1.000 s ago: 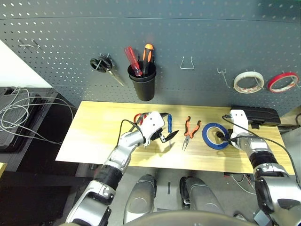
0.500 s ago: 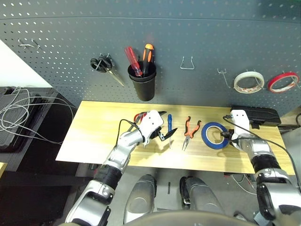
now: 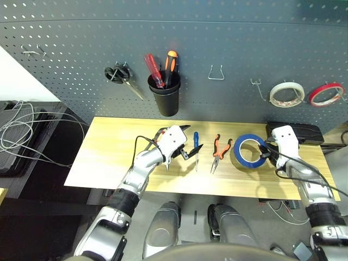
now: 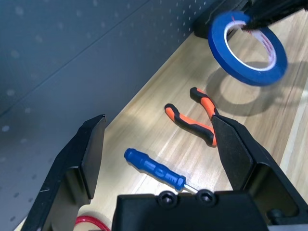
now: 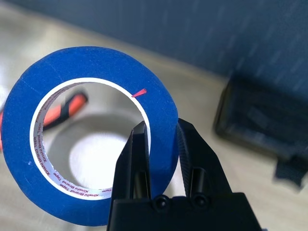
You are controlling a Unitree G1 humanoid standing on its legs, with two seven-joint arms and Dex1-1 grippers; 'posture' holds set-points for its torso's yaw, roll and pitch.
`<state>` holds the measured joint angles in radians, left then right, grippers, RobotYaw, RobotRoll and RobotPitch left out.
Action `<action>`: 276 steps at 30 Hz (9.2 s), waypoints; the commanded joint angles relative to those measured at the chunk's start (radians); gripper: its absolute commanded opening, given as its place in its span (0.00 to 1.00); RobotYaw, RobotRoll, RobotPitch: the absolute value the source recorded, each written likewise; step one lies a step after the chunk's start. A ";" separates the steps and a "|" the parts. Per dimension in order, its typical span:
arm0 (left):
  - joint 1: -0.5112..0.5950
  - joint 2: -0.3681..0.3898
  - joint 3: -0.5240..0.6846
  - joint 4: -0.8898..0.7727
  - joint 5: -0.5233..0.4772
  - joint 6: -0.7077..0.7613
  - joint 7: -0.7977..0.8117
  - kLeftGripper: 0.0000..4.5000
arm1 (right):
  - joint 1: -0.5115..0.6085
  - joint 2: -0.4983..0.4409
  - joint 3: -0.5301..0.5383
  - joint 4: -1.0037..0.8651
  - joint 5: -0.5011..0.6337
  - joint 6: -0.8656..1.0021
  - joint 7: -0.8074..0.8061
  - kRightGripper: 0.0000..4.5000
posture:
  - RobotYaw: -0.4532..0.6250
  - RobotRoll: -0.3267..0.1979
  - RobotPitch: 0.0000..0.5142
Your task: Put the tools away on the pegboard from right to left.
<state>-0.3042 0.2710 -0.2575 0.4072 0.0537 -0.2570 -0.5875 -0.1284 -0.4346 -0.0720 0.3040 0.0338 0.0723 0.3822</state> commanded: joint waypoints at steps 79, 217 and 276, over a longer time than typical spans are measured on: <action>0.005 -0.010 -0.007 0.019 0.009 -0.031 -0.008 1.00 | 0.116 0.018 0.047 -0.004 -0.052 -0.343 -0.035 0.99 | 0.46 0.62 0.37; 0.009 -0.073 0.113 -0.305 -0.277 -0.016 -0.055 1.00 | -0.625 0.256 -0.002 -0.446 0.211 0.113 -0.042 0.07 | 0.50 0.62 0.35; 0.006 -0.075 0.131 -0.293 -0.243 -0.007 -0.024 1.00 | -0.623 0.354 0.071 -0.180 0.065 -0.175 -0.154 0.07 | 0.53 0.62 0.38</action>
<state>-0.3144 0.1918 -0.1246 0.1135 -0.2007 -0.2697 -0.6111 -0.7570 -0.0826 -0.0140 0.1115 0.1126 -0.0842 0.2287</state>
